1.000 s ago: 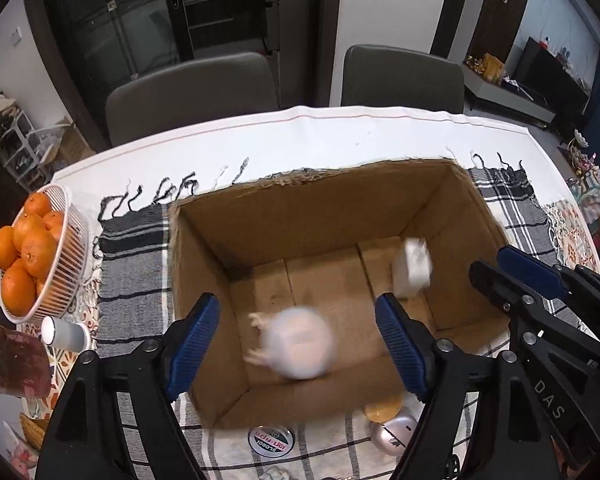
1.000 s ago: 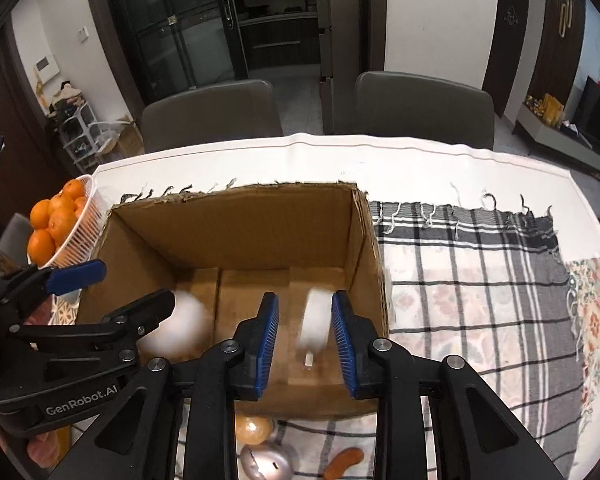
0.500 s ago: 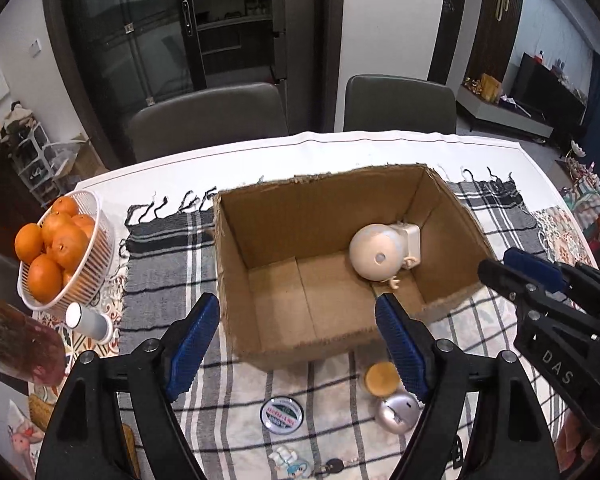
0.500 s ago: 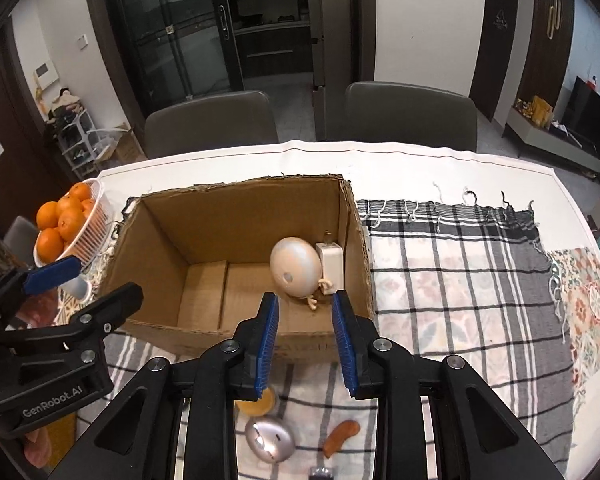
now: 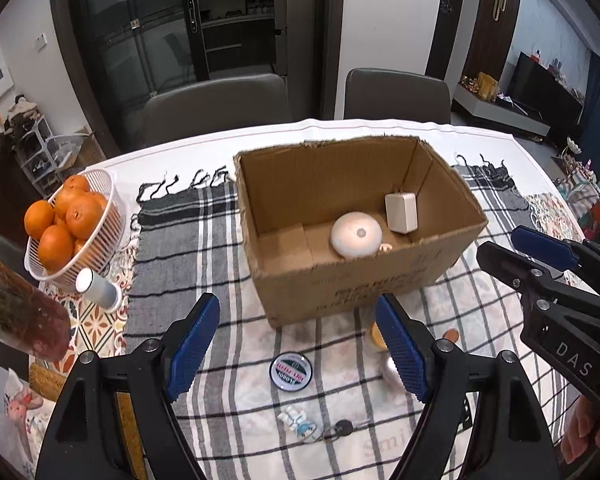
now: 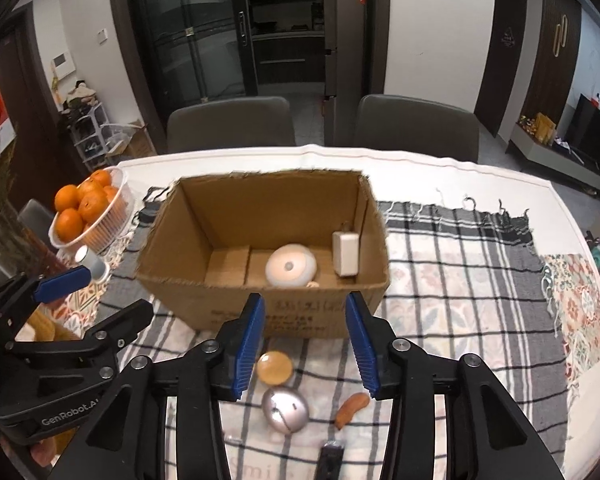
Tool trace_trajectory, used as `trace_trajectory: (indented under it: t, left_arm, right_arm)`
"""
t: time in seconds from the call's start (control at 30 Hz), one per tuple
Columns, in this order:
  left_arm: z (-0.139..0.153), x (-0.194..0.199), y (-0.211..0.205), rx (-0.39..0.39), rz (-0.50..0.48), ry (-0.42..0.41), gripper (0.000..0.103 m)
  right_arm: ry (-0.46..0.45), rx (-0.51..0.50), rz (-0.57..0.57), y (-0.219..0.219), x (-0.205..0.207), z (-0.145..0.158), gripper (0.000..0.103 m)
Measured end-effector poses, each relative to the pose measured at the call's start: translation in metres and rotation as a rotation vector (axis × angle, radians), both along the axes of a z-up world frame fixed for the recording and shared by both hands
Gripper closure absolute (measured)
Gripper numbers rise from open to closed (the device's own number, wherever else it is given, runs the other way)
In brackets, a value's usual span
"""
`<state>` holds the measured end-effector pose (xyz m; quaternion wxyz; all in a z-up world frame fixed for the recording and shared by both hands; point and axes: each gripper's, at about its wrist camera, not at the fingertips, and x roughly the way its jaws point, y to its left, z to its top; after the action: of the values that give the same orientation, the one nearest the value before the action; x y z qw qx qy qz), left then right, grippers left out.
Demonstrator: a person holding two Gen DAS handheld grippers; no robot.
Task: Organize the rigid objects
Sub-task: 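Grasp the green-white tin with the left gripper while the right gripper grasps the yellow-lidded jar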
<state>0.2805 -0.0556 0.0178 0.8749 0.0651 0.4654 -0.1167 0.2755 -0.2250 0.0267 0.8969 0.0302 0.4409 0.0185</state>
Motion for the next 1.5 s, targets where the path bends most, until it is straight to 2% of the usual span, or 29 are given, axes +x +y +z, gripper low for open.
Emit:
trace_trajectory:
  t: [0.33,0.83,1.5]
  left_arm:
    - [-0.032,-0.01,0.012,0.019,0.007,0.063,0.023]
    - [-0.084,-0.006,0.014,0.059,0.003,0.18,0.023]
    - [-0.144,0.013,0.015,0.047,0.037,0.323,0.023]
  right_arm:
    - [0.053,0.015,0.04,0.016,-0.007,-0.027,0.06]
    - [0.148,0.064,0.054,0.021,0.0,-0.083,0.06]
    - [0.224,0.12,0.051,0.023,0.018,-0.135,0.06]
